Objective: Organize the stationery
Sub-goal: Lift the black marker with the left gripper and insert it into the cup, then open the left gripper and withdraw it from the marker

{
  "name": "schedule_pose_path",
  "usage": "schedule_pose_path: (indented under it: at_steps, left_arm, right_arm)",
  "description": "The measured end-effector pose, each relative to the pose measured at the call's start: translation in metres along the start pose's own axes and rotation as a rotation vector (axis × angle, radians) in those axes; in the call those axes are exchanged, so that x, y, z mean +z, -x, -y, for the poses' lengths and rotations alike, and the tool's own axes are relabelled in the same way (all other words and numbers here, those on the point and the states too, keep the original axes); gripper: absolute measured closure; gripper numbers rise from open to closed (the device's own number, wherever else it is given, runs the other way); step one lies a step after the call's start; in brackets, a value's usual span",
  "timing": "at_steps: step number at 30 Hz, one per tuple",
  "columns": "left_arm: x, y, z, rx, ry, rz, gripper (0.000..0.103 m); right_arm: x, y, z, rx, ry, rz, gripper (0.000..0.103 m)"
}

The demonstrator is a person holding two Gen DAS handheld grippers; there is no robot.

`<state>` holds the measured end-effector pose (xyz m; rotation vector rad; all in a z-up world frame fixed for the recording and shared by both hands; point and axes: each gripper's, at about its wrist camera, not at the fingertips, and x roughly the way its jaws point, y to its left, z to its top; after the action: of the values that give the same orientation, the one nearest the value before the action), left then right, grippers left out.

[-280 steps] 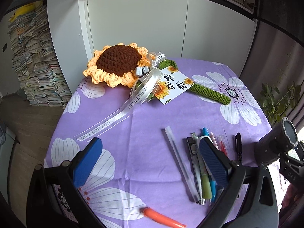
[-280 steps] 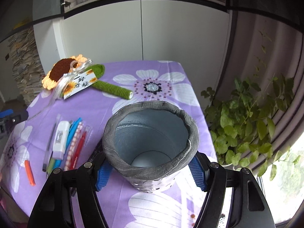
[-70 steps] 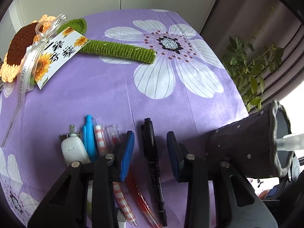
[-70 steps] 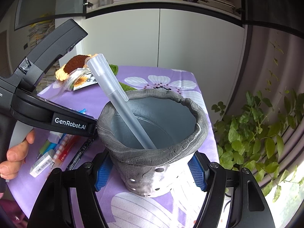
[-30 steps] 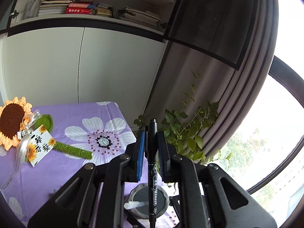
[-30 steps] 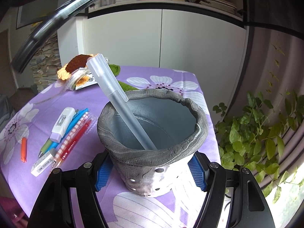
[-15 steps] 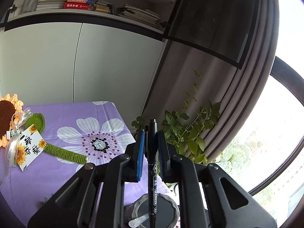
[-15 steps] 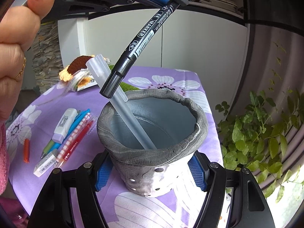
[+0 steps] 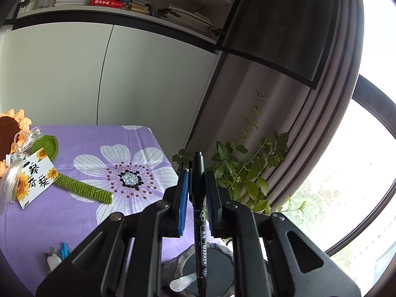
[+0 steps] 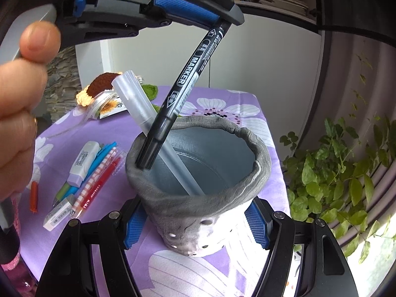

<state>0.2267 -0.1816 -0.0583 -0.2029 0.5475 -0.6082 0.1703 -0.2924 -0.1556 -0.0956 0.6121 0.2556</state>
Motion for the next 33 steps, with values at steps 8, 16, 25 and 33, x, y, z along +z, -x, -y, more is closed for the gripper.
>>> schedule_pose_path:
  at_steps: [8,16,25,33]
  left_arm:
    - [0.0,0.015,-0.003,0.001,0.029,0.049,0.091]
    - [-0.013,0.023,0.007,0.0,-0.035,0.073,0.092]
    - [-0.02,0.047,-0.026,0.055,0.024,-0.011,0.084]
    - [-0.028,0.068,-0.107,0.15,0.271,-0.153,0.028]
  right_arm:
    - [-0.001,0.0,-0.012,-0.044,0.062,0.005,0.031]
    - [0.0,-0.001,-0.003,0.007,0.0,-0.007,0.031]
    - [-0.001,-0.001,-0.007,-0.003,0.013,-0.009,0.031]
    - [0.0,-0.002,-0.007,-0.01,0.013,-0.014,0.031]
